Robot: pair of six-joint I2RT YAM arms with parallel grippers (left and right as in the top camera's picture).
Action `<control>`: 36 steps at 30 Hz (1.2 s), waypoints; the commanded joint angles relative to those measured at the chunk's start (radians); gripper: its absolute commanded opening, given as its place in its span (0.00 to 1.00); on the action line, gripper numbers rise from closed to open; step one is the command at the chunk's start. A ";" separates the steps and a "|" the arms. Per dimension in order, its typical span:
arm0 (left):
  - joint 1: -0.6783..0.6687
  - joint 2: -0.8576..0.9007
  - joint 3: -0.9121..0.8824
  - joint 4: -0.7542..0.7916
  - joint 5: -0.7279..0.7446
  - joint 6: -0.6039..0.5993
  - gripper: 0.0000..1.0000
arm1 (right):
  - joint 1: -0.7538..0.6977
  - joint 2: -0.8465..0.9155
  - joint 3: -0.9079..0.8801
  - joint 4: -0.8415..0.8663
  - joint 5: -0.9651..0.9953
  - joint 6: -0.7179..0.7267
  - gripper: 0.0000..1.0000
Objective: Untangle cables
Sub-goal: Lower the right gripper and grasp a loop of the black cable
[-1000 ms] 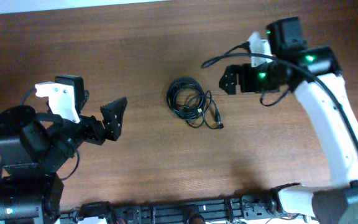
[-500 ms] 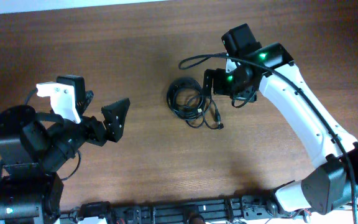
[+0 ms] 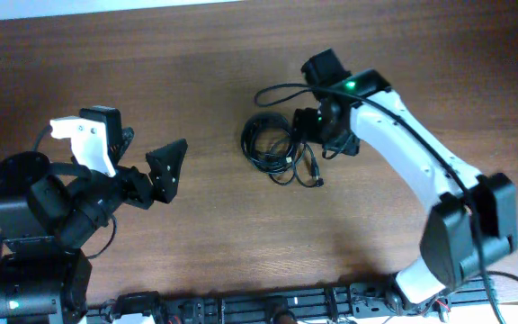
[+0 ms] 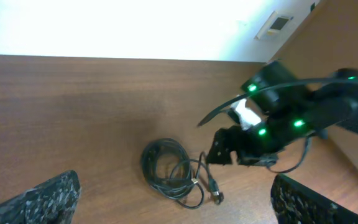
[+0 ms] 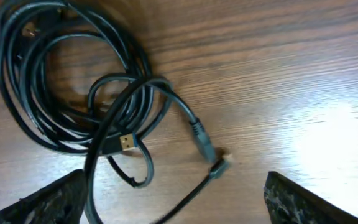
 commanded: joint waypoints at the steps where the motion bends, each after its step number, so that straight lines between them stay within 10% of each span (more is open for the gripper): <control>1: 0.004 -0.004 0.017 0.016 0.015 -0.008 0.99 | 0.053 0.045 -0.005 0.033 0.013 0.008 0.86; 36: 0.004 -0.004 0.016 0.015 0.009 -0.006 0.99 | 0.143 0.094 0.145 0.022 -0.034 0.003 0.75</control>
